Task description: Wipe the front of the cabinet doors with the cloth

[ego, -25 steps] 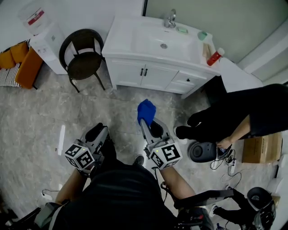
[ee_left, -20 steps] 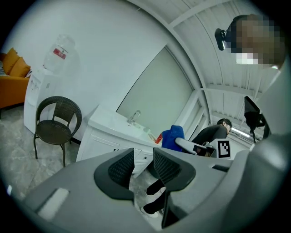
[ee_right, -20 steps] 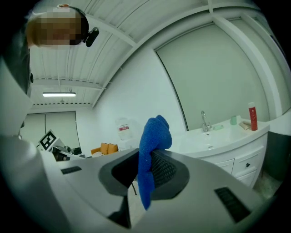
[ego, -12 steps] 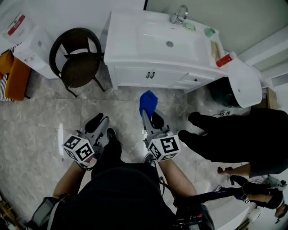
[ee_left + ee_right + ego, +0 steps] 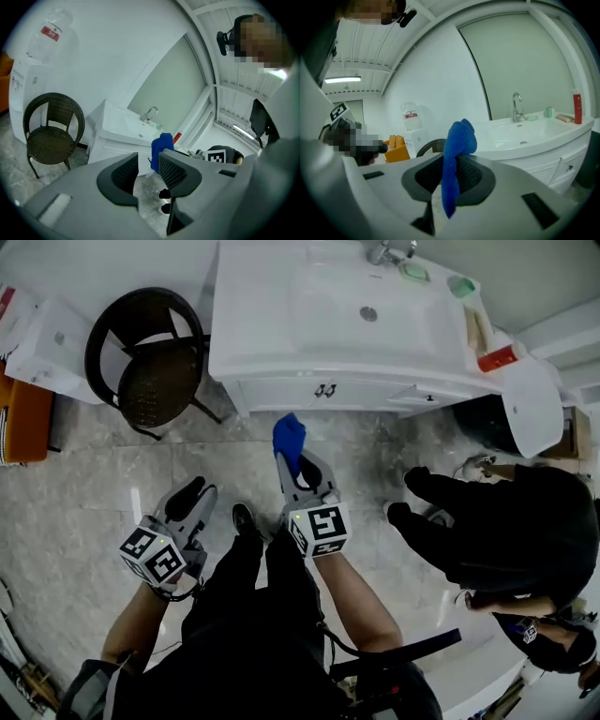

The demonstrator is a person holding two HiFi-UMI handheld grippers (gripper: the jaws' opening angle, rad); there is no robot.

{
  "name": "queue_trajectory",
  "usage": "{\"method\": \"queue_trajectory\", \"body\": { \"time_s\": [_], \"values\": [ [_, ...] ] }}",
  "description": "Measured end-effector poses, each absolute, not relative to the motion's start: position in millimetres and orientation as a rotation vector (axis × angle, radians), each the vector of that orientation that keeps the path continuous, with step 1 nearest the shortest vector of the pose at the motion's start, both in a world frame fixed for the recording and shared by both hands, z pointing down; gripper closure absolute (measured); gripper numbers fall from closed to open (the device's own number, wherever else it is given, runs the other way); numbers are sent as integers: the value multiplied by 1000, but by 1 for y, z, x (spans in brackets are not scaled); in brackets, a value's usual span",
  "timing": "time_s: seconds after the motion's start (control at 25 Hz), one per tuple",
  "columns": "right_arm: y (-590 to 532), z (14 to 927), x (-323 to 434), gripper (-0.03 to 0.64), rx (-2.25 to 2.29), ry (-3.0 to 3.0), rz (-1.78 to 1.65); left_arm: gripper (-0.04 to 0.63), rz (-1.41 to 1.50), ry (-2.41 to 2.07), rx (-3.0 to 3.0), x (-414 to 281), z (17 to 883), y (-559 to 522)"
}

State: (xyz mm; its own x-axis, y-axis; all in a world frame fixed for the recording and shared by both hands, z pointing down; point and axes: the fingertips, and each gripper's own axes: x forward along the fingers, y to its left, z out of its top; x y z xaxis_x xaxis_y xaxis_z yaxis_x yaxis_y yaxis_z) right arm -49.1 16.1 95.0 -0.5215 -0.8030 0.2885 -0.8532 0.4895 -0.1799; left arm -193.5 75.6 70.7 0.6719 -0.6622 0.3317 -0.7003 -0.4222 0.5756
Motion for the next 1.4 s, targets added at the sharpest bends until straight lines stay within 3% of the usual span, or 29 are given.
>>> {"method": "queue_trajectory", "body": {
  "time_s": [0.48,1.0,1.2,1.4],
  "values": [
    [-77,261,-104,558,1237,-2748,403,463,44,-1108,2136,-163,212,-13],
    [-159,352,-152,557,1175,-2809,90,463,-73,-1240,2089,-198,328,-82],
    [-179,356,-107,557,1309,-2798,-15,463,-126,-1207,2110,-187,370,-107],
    [-187,364,-28,557,1592,-2760,117,463,-152,-1114,2129,-165,407,-118]
  ]
}}
